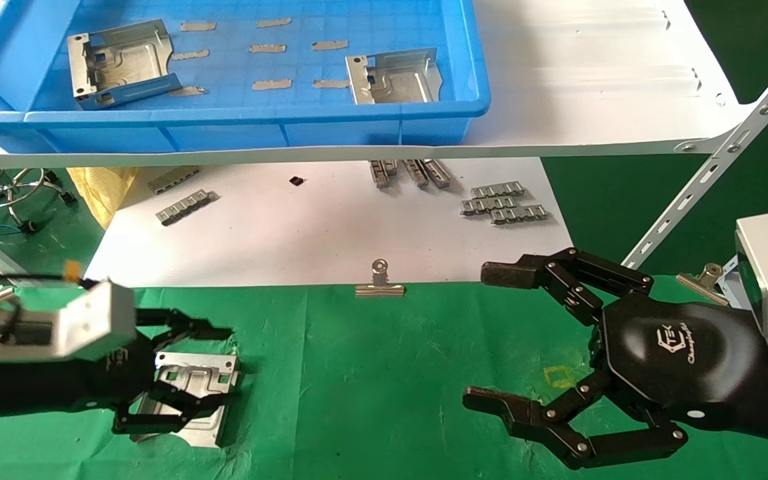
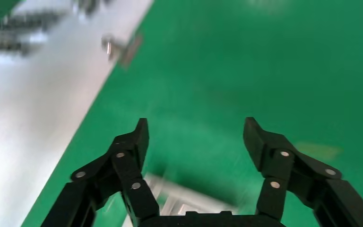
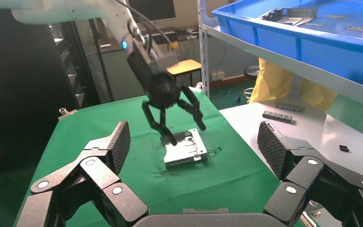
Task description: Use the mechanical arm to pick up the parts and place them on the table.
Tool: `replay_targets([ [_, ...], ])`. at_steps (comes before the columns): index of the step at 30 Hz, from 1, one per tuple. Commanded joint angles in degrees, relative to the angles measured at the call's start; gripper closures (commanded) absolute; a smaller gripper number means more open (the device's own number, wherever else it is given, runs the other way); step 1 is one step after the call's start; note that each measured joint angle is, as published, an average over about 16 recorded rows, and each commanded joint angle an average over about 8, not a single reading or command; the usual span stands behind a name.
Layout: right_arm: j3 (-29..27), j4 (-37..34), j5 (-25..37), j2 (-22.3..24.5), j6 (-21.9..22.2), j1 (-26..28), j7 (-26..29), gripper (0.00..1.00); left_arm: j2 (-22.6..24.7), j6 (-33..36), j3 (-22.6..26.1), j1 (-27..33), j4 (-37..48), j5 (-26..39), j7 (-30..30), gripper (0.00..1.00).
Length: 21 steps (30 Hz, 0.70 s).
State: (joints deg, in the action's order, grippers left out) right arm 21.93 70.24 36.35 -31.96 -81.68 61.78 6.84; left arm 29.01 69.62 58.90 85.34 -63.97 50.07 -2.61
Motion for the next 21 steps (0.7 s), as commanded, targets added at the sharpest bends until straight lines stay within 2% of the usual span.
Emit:
replay_targets([
  [1, 0.0, 0.0, 0.0, 0.0, 0.0, 0.0, 0.0, 0.00, 0.2, 2.9, -1.2, -0.8, 2.9, -5.4, 1.0, 0.00],
  [6, 0.0, 0.0, 0.0, 0.0, 0.0, 0.0, 0.0, 0.00, 1.5, 8.2, -2.8, -2.9, 9.3, -13.1, 2.4, 0.00],
  [10, 0.0, 0.0, 0.0, 0.0, 0.0, 0.0, 0.0, 0.00, 2.0, 10.0, -3.4, -3.8, 11.7, -15.9, 2.4, 0.00],
  [21, 0.0, 0.0, 0.0, 0.0, 0.0, 0.0, 0.0, 0.00, 1.9, 9.2, -4.8, -4.2, 9.3, -14.0, 1.9, 0.00],
])
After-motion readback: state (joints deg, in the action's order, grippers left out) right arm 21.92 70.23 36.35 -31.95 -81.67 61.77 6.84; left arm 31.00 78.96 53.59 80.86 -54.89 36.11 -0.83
